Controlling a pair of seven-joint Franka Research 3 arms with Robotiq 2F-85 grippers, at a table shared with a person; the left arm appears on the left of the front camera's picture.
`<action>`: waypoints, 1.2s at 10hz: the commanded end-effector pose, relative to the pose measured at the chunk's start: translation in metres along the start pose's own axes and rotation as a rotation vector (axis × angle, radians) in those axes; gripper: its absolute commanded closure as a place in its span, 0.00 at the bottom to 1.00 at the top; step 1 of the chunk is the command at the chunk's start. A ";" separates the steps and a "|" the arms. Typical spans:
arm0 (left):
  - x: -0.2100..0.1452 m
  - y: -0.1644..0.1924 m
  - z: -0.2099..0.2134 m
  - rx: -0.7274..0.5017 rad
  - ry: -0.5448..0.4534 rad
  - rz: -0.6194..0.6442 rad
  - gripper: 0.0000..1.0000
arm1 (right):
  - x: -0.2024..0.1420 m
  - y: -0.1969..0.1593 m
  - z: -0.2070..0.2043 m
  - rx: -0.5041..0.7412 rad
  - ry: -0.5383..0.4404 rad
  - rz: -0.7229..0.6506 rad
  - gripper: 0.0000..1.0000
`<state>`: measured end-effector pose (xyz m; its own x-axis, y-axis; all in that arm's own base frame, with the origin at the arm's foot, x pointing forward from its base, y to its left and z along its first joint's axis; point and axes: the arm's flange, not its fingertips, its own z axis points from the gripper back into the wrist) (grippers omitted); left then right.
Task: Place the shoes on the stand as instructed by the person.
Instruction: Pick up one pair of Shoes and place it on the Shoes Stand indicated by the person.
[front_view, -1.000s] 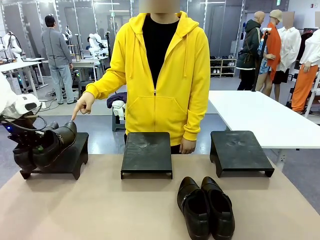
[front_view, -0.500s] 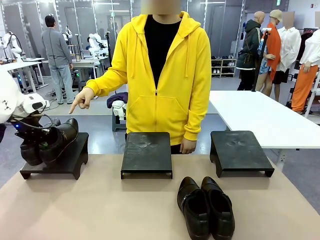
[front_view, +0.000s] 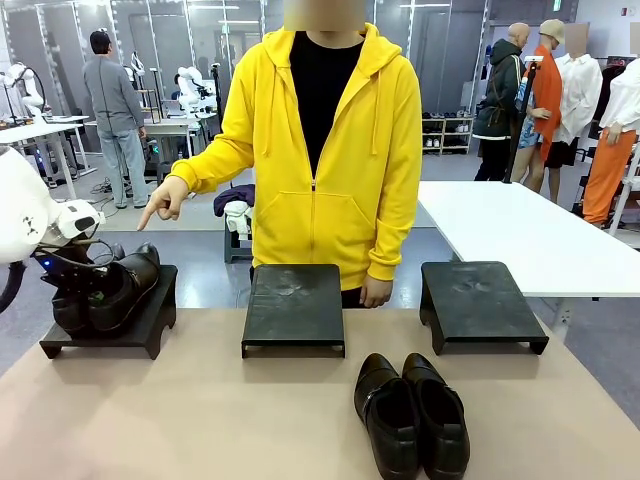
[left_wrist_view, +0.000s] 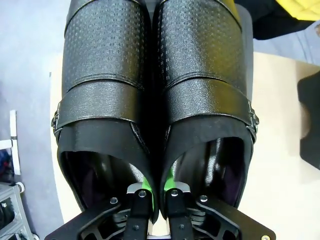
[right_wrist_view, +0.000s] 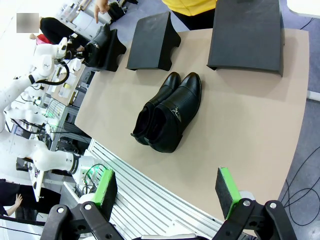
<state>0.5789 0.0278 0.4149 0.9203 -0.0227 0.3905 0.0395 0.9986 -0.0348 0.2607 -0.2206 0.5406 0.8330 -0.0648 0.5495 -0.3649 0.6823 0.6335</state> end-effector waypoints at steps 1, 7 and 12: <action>0.009 0.002 0.003 -0.027 -0.039 -0.013 0.93 | -0.001 0.000 0.001 0.007 -0.004 0.009 0.00; 0.010 0.001 0.007 -0.010 -0.045 -0.007 0.28 | -0.001 0.000 0.001 0.007 -0.004 0.009 0.00; 0.008 0.001 0.015 -0.004 -0.060 -0.005 0.09 | -0.001 0.000 0.001 0.007 -0.004 0.009 0.00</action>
<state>0.5838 0.0268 0.4301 0.9060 -0.0200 0.4227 0.0395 0.9985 -0.0373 0.2607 -0.2206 0.5406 0.8330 -0.0647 0.5495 -0.3649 0.6823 0.6335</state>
